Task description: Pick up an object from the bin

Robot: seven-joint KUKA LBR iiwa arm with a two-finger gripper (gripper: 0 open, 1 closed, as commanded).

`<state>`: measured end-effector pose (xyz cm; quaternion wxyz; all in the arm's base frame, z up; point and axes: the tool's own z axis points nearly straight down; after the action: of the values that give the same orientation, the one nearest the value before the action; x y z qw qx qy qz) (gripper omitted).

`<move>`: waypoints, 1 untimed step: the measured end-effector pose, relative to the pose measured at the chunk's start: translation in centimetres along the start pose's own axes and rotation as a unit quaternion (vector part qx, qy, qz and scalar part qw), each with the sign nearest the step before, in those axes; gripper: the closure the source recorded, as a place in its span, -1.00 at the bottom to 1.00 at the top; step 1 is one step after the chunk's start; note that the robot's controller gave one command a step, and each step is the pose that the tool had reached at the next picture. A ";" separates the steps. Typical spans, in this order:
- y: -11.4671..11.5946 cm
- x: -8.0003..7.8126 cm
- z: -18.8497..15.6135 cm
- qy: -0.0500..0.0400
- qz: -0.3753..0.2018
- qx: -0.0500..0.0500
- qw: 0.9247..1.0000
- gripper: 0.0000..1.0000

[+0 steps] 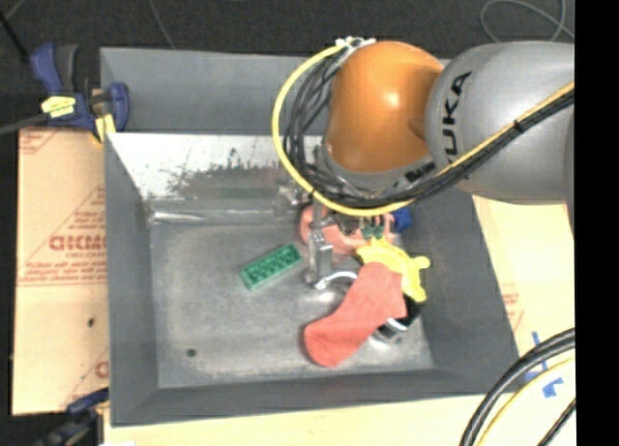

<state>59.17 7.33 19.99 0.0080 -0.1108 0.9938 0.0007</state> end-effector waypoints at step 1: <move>0.4 -0.7 0.6 0.001 -0.008 -0.001 1.000 -1.00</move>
Offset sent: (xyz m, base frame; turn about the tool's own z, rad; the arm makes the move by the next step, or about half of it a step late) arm 0.0130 0.0146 -0.0980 -0.3105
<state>59.74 7.91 19.37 0.0069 -0.1185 0.9929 0.0013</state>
